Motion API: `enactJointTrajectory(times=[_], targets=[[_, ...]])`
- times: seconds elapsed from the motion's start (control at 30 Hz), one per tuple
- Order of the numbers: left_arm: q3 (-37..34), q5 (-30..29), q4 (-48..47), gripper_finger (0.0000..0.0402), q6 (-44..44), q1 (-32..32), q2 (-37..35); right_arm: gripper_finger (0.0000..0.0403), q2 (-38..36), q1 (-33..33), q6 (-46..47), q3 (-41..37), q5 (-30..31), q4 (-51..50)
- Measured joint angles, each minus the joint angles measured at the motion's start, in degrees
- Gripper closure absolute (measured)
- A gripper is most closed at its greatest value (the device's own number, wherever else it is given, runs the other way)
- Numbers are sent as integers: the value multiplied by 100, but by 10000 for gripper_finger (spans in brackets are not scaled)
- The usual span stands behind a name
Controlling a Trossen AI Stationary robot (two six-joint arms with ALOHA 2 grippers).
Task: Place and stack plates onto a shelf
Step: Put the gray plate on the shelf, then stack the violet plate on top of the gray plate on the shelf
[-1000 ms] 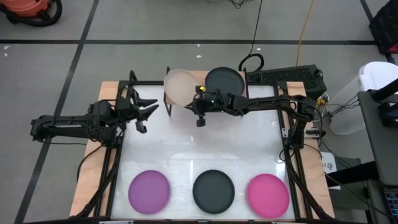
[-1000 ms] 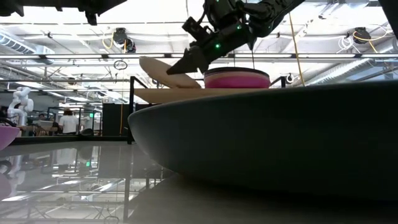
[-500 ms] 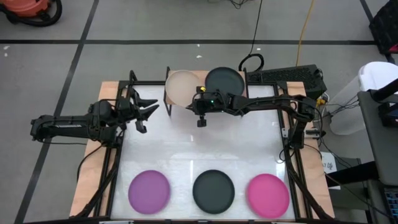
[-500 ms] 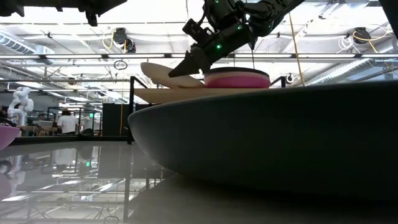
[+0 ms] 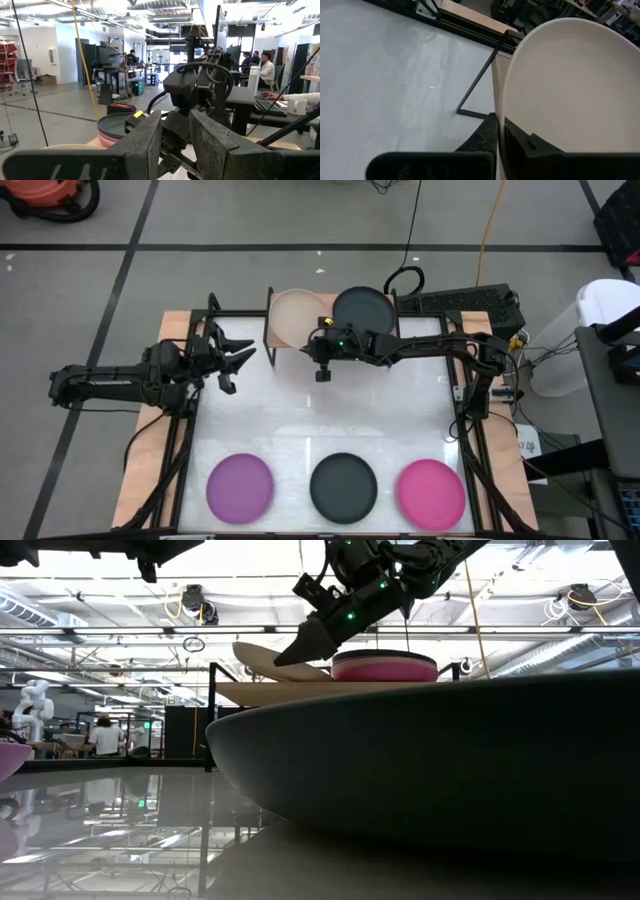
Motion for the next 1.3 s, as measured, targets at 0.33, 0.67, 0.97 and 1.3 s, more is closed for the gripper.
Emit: enactJointTrajectory(times=[0.33, 0.67, 0.97, 1.3], targets=[[0, 0, 0, 295, -27, 0, 0, 382, 7, 7, 26, -8, -20, -32], [0, 2, -57, 295, -36, 0, -2, 315, 10, 11, 173, -15, -20, 24], [-2, 2, -192, 295, -44, 0, 0, 283, -143, 121, 194, -15, -22, 37], [-2, 0, -155, 295, -65, 0, -2, 225, -357, 314, 164, -11, -25, 83]])
